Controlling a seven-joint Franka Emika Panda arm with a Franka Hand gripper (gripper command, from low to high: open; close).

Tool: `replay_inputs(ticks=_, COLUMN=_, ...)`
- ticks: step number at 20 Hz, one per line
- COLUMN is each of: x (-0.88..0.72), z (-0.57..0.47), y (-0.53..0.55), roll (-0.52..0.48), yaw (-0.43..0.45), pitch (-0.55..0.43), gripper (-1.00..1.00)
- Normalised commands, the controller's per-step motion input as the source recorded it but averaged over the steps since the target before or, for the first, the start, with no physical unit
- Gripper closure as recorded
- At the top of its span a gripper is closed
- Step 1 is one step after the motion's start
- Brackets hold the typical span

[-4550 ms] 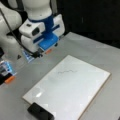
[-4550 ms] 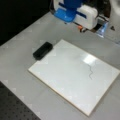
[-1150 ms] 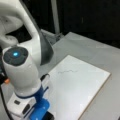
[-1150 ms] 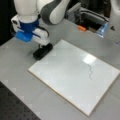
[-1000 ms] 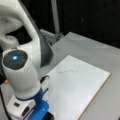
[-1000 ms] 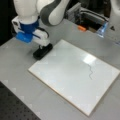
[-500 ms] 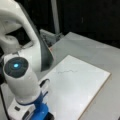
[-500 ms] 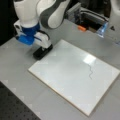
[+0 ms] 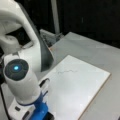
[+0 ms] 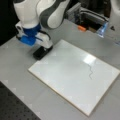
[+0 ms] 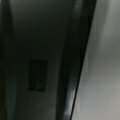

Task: Erasing curve lines

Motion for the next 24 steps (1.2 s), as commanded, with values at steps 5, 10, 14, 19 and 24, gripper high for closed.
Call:
replay_inputs(ticks=5, x=-0.14, z=-0.16, y=0.16, roll=0.132, yaw=-0.139, pitch=-0.080, gripper=-1.00)
replay_inputs(ticks=10, x=-0.13, z=-0.13, y=0.11, roll=0.084, yaw=-0.132, pitch=-0.117, gripper=-1.00)
replay_inputs(ticks=14, x=-0.09, z=-0.12, y=0.09, roll=0.056, yaw=-0.130, pitch=-0.152, gripper=-1.00)
replay_inputs(ticks=19, x=-0.04, z=-0.16, y=0.07, roll=0.030, yaw=-0.140, pitch=-0.188, gripper=-1.00)
replay_inputs(ticks=24, x=-0.03, z=-0.16, y=0.08, roll=0.041, yaw=-0.140, pitch=-0.191, gripper=-1.00)
